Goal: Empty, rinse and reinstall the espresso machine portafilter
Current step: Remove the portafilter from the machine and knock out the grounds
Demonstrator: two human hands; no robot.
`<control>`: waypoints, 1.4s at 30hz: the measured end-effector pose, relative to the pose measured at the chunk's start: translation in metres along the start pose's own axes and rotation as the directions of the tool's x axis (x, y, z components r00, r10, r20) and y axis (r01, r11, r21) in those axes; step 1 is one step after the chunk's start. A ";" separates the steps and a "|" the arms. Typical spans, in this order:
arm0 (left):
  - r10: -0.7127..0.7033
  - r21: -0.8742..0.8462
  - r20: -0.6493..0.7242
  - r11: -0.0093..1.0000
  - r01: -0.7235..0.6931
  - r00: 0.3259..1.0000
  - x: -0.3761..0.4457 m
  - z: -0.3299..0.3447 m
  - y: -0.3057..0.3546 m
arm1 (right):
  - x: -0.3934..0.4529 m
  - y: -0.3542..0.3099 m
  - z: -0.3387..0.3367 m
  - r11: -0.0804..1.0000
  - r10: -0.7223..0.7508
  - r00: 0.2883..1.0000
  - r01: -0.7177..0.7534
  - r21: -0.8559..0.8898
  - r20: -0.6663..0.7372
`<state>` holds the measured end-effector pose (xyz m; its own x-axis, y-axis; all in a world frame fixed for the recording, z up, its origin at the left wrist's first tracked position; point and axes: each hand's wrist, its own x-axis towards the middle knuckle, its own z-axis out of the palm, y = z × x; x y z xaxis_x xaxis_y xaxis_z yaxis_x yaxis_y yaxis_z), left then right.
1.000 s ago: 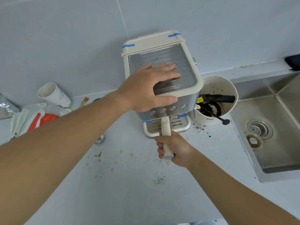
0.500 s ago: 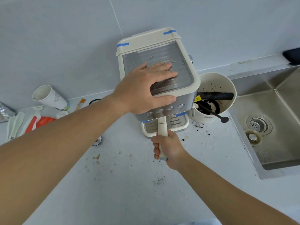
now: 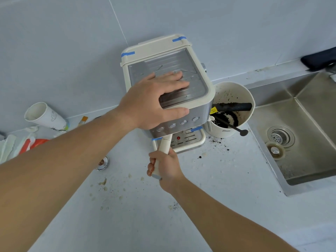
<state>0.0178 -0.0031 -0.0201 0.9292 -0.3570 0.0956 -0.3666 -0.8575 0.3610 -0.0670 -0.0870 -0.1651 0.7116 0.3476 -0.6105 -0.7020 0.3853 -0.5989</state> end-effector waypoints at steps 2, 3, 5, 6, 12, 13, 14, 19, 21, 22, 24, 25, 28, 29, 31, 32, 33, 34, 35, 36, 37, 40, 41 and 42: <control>0.000 -0.004 -0.004 1.000 0.000 1.000 0.000 0.000 0.000 | 0.002 0.003 0.002 0.999 0.000 0.999 -0.002 0.039 0.053; 0.001 -0.004 -0.006 1.000 -0.001 1.000 0.000 0.000 0.000 | 0.002 0.004 0.002 0.999 0.000 0.996 -0.004 0.046 0.091; 0.002 0.000 -0.009 1.000 -0.002 1.000 0.000 -0.001 0.000 | 0.002 0.003 0.002 0.999 0.002 0.984 -0.010 0.043 0.178; 0.002 0.002 -0.010 1.000 -0.002 1.000 -0.001 -0.001 0.000 | 0.002 0.003 0.003 0.999 0.009 0.977 -0.017 0.037 0.214; 0.012 0.010 -0.009 1.000 -0.011 1.000 0.000 0.000 0.001 | 0.008 -0.001 0.005 0.999 0.024 0.968 -0.033 0.029 0.250; 0.014 0.010 -0.009 1.000 -0.014 1.000 0.000 0.000 0.000 | 0.009 0.000 0.005 0.999 0.024 0.968 -0.031 0.027 0.252; 0.014 0.008 -0.009 1.000 -0.013 1.000 0.000 -0.001 0.000 | 0.011 0.000 0.006 0.999 0.023 0.967 -0.030 0.024 0.253; 0.018 0.017 -0.015 1.000 -0.018 1.000 0.000 -0.001 0.001 | 0.017 0.003 0.010 0.999 0.012 0.971 -0.020 0.033 0.238; 0.023 0.019 -0.018 1.000 -0.023 1.000 0.000 -0.001 0.001 | 0.019 0.007 0.014 0.999 0.000 0.975 -0.010 0.043 0.223; 0.025 0.018 -0.018 1.000 -0.025 1.000 0.000 0.000 0.001 | 0.021 0.008 0.015 0.999 -0.004 0.977 -0.007 0.049 0.215; 0.026 0.017 -0.017 1.000 -0.026 1.000 0.000 0.000 0.001 | 0.024 0.009 0.018 0.998 -0.009 0.980 -0.002 0.060 0.197; 0.024 0.016 -0.017 1.000 -0.024 1.000 0.000 0.000 0.000 | 0.025 0.010 0.019 0.998 -0.014 0.982 0.003 0.059 0.187; 0.025 0.012 -0.020 1.000 -0.025 0.999 0.000 0.000 -0.001 | 0.029 0.011 0.021 0.999 -0.030 0.987 0.024 0.039 0.156; 0.026 0.010 -0.021 1.000 -0.026 0.999 0.000 0.000 -0.001 | 0.030 0.012 0.021 0.999 -0.037 0.988 0.032 0.035 0.149; 0.030 0.009 -0.023 1.000 -0.030 0.999 0.000 0.000 -0.001 | 0.031 0.014 0.020 0.998 -0.048 0.988 0.043 0.038 0.145; 0.032 0.009 -0.025 0.999 -0.032 0.999 0.000 0.000 -0.001 | 0.031 0.014 0.020 0.998 -0.050 0.988 0.045 0.040 0.144; 0.032 0.007 -0.028 0.999 -0.032 0.999 0.001 0.001 -0.001 | 0.031 0.015 0.019 0.998 -0.052 0.988 0.046 0.040 0.144; 0.033 0.005 -0.029 0.999 -0.033 0.999 0.001 0.001 -0.001 | 0.031 0.015 0.019 0.998 -0.054 0.988 0.049 0.039 0.142; 0.033 0.005 -0.031 0.999 -0.032 0.999 0.001 0.001 -0.001 | 0.031 0.015 0.019 0.998 -0.056 0.989 0.052 0.034 0.140; 0.033 0.007 -0.033 0.999 -0.033 0.999 0.001 0.001 -0.001 | 0.032 0.015 0.018 0.998 -0.056 0.989 0.053 0.029 0.135; 0.033 0.008 -0.036 0.999 -0.033 0.999 0.002 0.001 -0.001 | 0.033 0.015 0.018 0.998 -0.057 0.990 0.054 0.023 0.128; 0.034 0.005 -0.035 0.999 -0.033 0.999 0.001 0.001 -0.001 | 0.035 0.017 0.020 0.998 -0.057 0.991 0.056 0.012 0.120; 0.034 0.004 -0.034 0.999 -0.034 0.999 0.001 0.001 -0.001 | 0.036 0.017 0.020 0.998 -0.057 0.991 0.056 0.012 0.118; 0.034 0.003 -0.033 0.999 -0.034 0.999 0.000 0.001 0.000 | 0.036 0.017 0.020 0.998 -0.057 0.992 0.056 0.014 0.116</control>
<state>0.0182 -0.0032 -0.0210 0.9171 -0.3740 0.1383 -0.3984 -0.8460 0.3543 -0.0530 -0.0504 -0.1868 0.7488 0.4218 -0.5113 -0.6609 0.4161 -0.6246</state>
